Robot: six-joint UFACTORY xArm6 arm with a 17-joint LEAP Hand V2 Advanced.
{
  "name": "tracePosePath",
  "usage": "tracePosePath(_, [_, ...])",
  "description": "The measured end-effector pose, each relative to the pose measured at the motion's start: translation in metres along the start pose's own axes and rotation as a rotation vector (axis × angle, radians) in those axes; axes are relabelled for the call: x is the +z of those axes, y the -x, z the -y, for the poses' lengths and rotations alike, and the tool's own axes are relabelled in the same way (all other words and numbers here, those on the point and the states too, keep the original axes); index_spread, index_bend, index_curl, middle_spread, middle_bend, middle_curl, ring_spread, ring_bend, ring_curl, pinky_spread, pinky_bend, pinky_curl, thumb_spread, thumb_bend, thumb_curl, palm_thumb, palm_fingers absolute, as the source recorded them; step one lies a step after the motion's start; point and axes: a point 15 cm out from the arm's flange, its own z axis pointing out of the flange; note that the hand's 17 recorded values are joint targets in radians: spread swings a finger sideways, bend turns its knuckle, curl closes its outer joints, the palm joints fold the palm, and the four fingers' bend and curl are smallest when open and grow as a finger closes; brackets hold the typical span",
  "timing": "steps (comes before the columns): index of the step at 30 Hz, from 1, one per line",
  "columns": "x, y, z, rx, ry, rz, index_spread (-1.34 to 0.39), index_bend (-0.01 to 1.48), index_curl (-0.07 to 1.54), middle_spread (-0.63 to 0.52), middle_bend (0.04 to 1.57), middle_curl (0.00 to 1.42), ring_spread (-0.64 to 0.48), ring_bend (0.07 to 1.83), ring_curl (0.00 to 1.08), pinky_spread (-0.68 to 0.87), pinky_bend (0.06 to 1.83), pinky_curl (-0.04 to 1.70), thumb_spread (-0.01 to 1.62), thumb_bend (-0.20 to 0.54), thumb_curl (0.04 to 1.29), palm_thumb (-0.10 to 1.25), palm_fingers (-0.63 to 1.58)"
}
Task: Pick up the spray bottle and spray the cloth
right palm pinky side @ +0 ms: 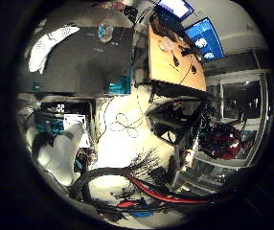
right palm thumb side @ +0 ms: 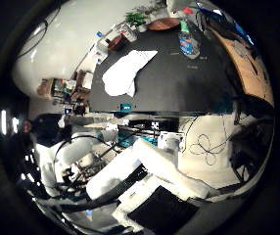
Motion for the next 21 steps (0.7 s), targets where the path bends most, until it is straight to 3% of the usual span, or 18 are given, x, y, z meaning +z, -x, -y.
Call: tracePosePath(21, [0.0007, 0.0002, 0.0018, -0.003, 0.0, 0.003, -0.34, 0.18, 0.31, 0.05, 0.19, 0.31, 0.29, 0.43, 0.19, 0.65, 1.02, 0.05, 1.1, -0.024, 0.38, 0.45, 0.28])
